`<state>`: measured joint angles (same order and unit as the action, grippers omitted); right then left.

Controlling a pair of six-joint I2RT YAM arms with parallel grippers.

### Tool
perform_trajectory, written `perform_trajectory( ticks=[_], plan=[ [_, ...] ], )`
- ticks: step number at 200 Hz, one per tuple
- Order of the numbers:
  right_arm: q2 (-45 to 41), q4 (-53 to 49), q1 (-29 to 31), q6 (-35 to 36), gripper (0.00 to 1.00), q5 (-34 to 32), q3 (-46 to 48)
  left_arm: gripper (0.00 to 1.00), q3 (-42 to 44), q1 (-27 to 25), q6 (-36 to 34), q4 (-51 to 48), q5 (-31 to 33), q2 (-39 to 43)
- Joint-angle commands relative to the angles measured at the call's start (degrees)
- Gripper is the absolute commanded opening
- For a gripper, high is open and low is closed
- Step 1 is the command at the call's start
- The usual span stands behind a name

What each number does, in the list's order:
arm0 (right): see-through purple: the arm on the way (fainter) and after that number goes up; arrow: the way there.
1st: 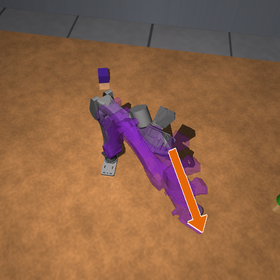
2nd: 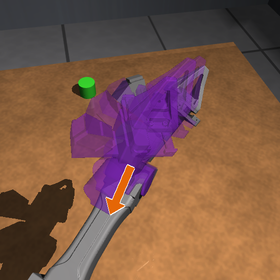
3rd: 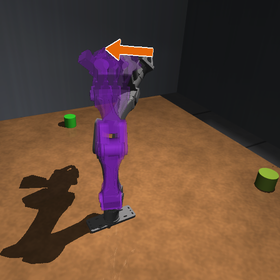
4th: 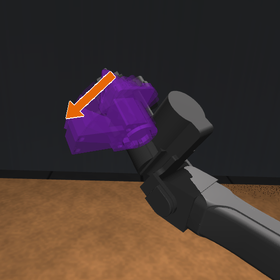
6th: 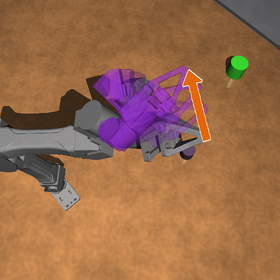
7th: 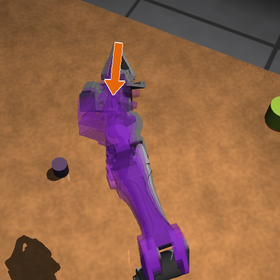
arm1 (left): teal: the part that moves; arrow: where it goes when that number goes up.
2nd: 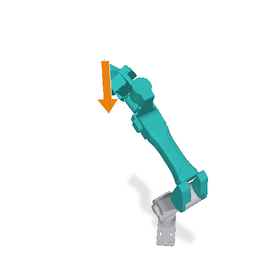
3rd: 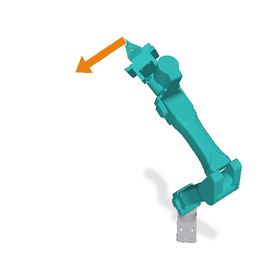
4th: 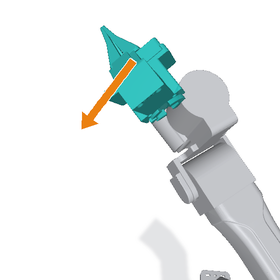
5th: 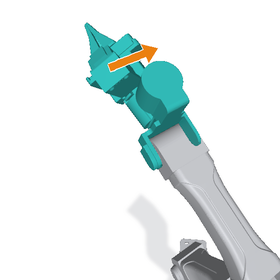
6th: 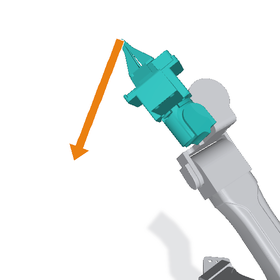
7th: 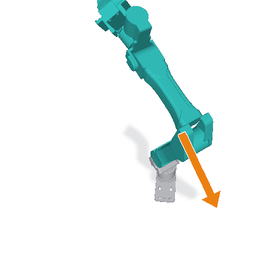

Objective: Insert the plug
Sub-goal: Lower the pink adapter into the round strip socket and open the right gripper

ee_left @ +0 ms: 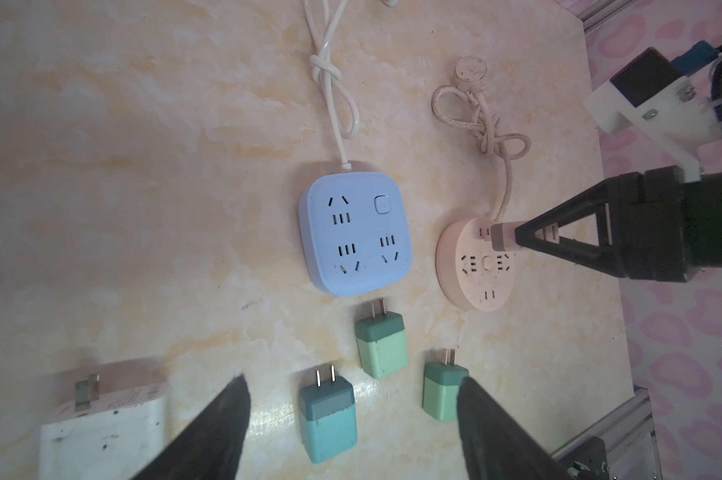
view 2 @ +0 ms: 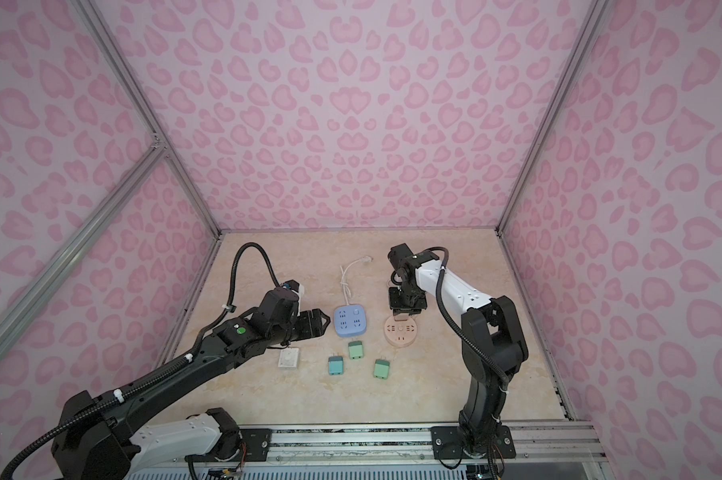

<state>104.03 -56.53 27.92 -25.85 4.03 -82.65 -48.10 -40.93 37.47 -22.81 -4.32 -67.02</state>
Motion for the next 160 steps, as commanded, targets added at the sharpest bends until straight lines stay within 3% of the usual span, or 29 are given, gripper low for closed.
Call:
perform_trajectory(
  ticks=[1, 160],
  plan=[
    [1.2, -1.2, 0.1, 1.1, 0.0, -1.2, -0.1, 0.8, 0.3, 0.0, 0.0, 1.8, 0.3, -0.5],
    [3.2, 1.6, 0.1, 0.6, 0.0, 0.4, 1.5, 0.8, 0.2, 0.0, -0.5, 2.3, 0.3, -2.9]
  ],
)
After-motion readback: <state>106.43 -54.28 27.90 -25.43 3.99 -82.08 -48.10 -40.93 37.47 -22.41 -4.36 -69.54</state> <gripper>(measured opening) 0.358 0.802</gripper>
